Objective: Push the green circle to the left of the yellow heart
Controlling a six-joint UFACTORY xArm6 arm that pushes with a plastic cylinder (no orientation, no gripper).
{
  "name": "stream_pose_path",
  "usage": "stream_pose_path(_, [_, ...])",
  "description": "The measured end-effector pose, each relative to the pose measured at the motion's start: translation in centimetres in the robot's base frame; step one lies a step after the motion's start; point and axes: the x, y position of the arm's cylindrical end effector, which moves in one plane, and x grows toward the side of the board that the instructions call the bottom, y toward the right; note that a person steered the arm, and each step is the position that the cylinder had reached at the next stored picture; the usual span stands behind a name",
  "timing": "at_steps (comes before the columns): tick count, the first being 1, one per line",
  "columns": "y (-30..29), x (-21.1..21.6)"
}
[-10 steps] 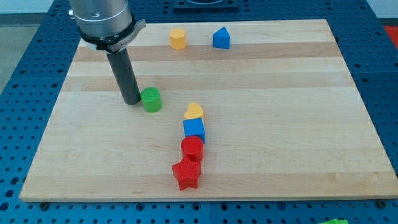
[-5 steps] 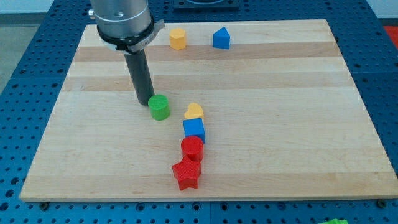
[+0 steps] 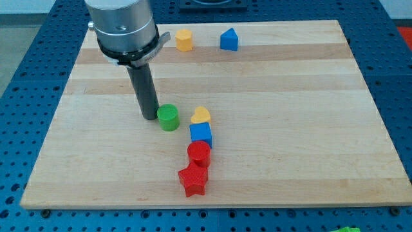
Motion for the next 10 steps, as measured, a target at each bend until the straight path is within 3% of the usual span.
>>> stream_pose_path(4, [1.9, 1.9])
stream_pose_path(6, [1.3, -0.6])
stream_pose_path(10, [-1.7, -0.6])
